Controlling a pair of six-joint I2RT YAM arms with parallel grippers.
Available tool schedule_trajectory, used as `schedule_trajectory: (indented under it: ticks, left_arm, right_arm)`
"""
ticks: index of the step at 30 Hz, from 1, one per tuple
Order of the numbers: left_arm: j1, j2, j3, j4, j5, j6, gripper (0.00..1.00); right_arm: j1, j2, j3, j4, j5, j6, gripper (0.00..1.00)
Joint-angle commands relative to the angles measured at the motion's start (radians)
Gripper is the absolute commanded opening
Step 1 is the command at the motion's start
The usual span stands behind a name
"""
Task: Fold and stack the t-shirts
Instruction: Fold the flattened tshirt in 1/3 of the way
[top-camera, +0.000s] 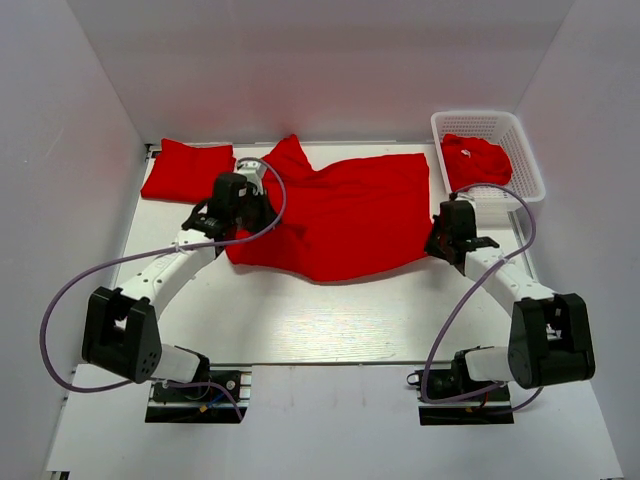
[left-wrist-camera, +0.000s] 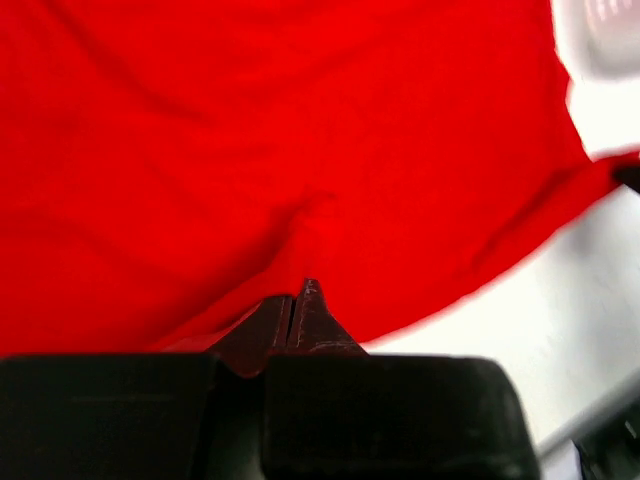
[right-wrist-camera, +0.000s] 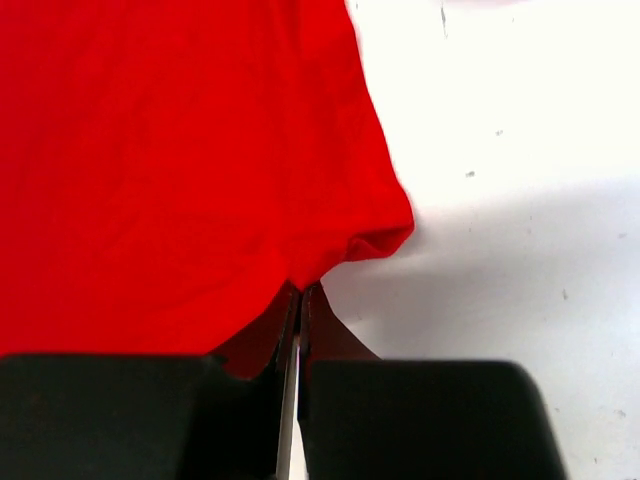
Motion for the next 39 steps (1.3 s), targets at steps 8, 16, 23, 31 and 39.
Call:
schedule_trajectory:
  ticks: [8,16,23,31,39]
  left_arm:
    - [0.018,0.100,0.179,0.161,-0.202,0.174,0.00]
    - [0.050,0.246,0.290,0.208,-0.193,0.260,0.00]
    - [0.081,0.335,0.370,0.254,-0.159,0.301,0.00]
    - [0.113,0.427,0.440,0.294,-0.085,0.322,0.00]
    - [0.146,0.582,0.557,0.270,-0.065,0.331,0.00]
  right_arm:
    - [-0.008,0.127,0.177,0.028,0.060,-0.045,0.00]
    - [-0.017,0.220,0.297,0.011,0.088,-0.085,0.00]
    - [-0.033,0.318,0.398,-0.015,0.075,-0.115,0.00]
    - [-0.040,0.381,0.473,-0.012,0.077,-0.131,0.00]
    - [-0.052,0.504,0.568,-0.019,0.078,-0.149,0.00]
